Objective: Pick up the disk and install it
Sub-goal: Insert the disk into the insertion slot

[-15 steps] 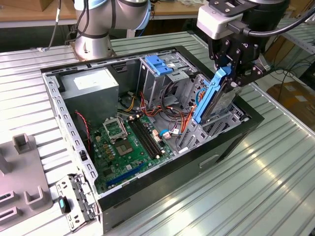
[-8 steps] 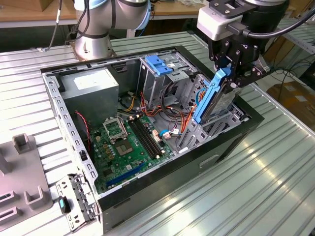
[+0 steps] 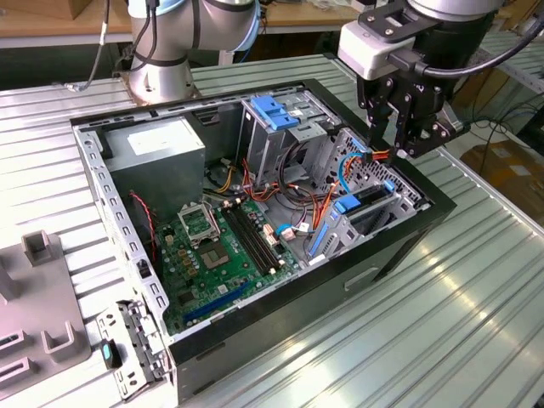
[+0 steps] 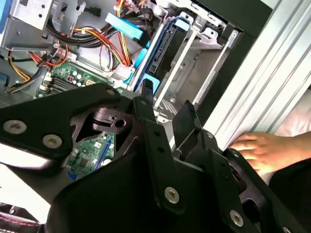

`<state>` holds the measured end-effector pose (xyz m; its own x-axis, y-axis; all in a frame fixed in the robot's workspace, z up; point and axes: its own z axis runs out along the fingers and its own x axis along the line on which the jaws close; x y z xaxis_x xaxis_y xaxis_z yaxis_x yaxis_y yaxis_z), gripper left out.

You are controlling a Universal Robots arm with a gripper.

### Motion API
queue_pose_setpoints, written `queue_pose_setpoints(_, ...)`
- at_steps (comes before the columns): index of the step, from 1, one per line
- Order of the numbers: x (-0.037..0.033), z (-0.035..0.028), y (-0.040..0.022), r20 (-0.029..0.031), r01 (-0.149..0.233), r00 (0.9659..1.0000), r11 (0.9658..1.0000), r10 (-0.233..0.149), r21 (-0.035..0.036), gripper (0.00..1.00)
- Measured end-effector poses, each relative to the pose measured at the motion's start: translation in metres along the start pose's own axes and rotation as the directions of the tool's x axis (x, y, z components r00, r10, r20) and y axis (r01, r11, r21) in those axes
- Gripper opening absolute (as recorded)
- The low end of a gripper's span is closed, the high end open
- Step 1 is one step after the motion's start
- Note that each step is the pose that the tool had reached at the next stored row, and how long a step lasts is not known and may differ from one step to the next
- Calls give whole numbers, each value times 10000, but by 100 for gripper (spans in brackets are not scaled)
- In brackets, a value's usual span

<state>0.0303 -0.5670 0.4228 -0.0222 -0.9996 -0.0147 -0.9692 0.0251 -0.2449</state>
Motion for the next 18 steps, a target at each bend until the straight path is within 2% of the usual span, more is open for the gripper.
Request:
queue_pose_setpoints(1,0,21,-17,0,-1,10000,10000,1,-1,42)
queue_pose_setpoints(2,-1,43,-59,5,-2,10000,10000,2,-17,36)
queue_pose_setpoints(3,-2,55,-92,22,-6,10000,10000,6,-48,36)
queue_pose_setpoints(4,-2,70,-135,68,-20,10000,9999,21,-124,29)
queue_pose_setpoints(7,-5,106,-225,178,-46,9998,9997,51,-244,11)
queue_pose_setpoints(8,-6,136,-276,200,-54,9998,9996,60,-293,11)
queue_pose_setpoints(13,-6,230,-407,193,-55,9998,9986,65,-521,11)
queue_pose_setpoints(15,-5,262,-405,190,-56,9998,9985,67,-551,11)
queue_pose_setpoints(16,-5,264,-405,157,-49,9999,9985,58,-551,11)
queue_pose_setpoints(18,-5,277,-402,54,-28,10000,9984,31,-561,11)
